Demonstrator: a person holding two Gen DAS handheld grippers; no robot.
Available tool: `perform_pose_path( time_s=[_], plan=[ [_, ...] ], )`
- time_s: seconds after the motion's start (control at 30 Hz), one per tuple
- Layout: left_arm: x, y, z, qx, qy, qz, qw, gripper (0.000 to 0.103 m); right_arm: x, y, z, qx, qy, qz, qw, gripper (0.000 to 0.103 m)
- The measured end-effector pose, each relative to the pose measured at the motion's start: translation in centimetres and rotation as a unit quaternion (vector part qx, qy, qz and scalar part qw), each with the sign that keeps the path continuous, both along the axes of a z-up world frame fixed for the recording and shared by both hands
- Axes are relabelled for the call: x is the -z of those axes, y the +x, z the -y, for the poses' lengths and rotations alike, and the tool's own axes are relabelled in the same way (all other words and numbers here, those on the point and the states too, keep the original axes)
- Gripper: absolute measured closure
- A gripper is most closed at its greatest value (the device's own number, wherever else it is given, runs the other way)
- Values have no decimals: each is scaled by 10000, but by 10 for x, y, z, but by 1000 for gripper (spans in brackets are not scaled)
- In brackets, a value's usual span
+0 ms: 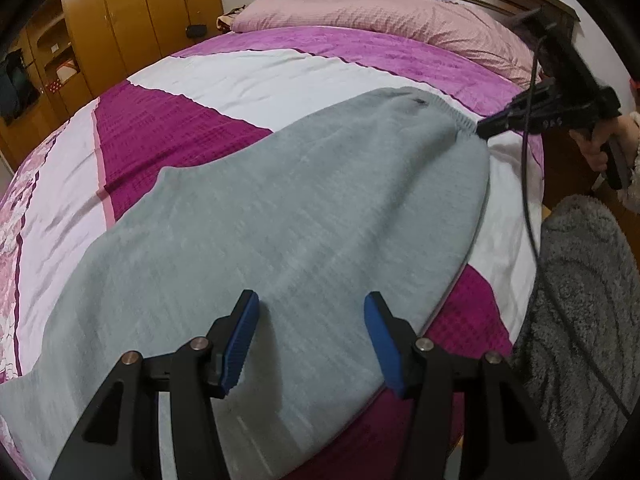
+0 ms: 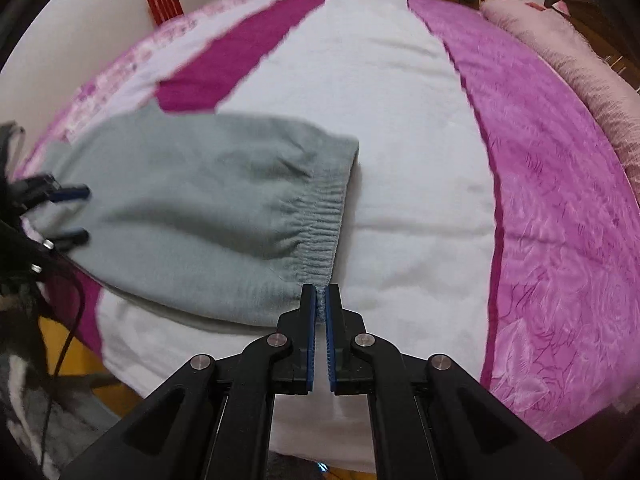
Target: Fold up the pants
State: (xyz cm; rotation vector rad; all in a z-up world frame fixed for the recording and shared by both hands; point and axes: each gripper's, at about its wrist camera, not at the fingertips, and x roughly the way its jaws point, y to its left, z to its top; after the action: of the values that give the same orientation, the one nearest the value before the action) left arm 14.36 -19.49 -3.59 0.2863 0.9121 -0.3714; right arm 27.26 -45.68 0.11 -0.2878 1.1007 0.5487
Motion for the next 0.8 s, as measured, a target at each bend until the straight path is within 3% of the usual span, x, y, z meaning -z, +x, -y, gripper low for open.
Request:
perform_pose_path(
  time_s=[0.23, 0.47, 0.6, 0.73, 0.8],
  plan=[
    [0, -1, 0, -1, 14, 15, 10000, 45, 1, -1, 2, 125, 104, 152, 9998, 99],
    [-6, -13, -10, -156, -62, 40, 9999, 45, -29, -21, -1, 292, 41, 643, 9975, 77],
    [-12, -15, -25, -361, -125, 5, 9993, 45, -51, -35, -26, -30, 446, 777, 9960, 75],
    [-14, -16, -40, -568, -86, 41, 9983, 45, -43, -39, -54, -315, 686, 651, 9950, 76],
    [-14, -19, -49, -687, -88, 43, 9976, 45, -22, -30, -62, -65, 617, 177, 9979, 75]
  ],
)
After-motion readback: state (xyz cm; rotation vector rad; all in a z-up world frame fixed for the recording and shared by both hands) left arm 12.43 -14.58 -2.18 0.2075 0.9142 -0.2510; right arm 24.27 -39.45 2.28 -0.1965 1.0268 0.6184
